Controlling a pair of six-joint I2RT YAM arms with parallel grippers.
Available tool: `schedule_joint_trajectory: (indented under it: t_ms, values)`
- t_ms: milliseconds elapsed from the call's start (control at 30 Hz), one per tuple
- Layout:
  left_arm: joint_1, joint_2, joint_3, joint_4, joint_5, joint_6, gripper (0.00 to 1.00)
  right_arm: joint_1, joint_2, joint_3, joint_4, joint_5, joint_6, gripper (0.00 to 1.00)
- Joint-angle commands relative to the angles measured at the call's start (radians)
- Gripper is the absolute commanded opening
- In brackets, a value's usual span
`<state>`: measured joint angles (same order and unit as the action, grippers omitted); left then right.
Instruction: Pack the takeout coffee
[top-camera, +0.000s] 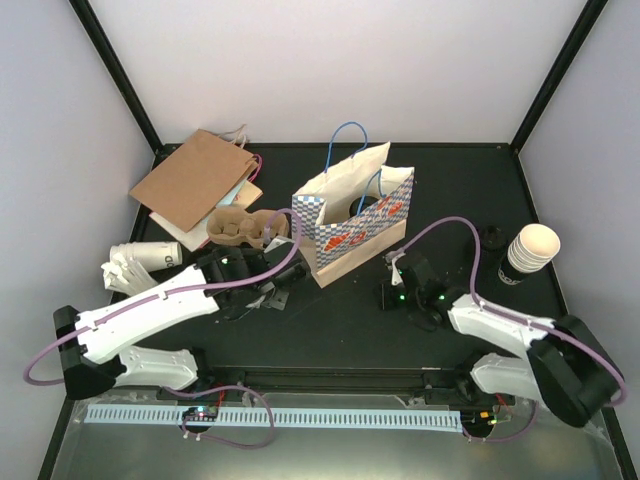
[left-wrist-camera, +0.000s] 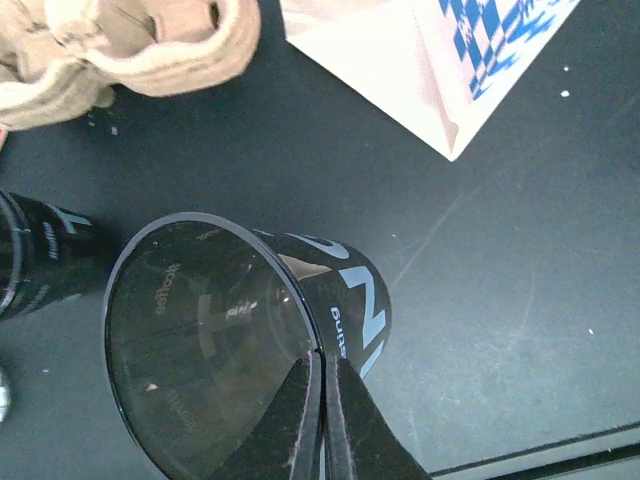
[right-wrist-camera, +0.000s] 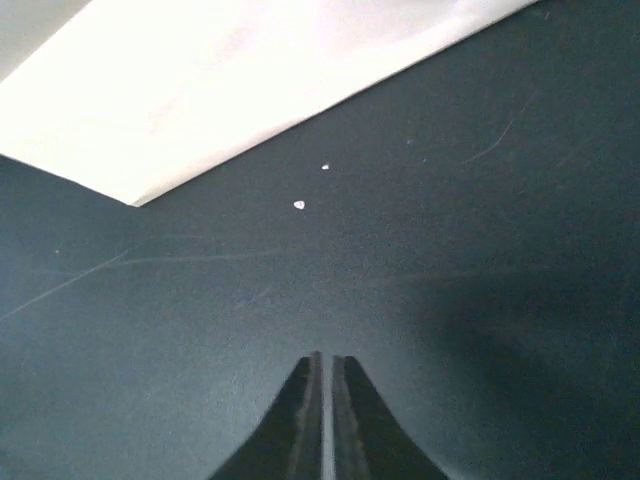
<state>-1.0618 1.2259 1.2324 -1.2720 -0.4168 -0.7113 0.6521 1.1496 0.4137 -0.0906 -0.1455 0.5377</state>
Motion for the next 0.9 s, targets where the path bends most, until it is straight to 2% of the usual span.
schedule_joint_trajectory:
  t_ms: [0,400,867]
  values:
    - [-0.004,-0.04,-0.067,0.125,0.069,0.015,0.02,0.01,0.116,0.061,0.115,-0.035,0.012,0.01]
    - [-0.006,-0.094,-0.198,0.194,0.121,0.043,0.02,0.009,0.433,0.172,0.311,-0.058,0.128,0.01]
    - [-0.007,-0.118,-0.254,0.232,0.135,0.115,0.02,0.009,0.705,0.421,0.299,-0.01,0.149,0.01]
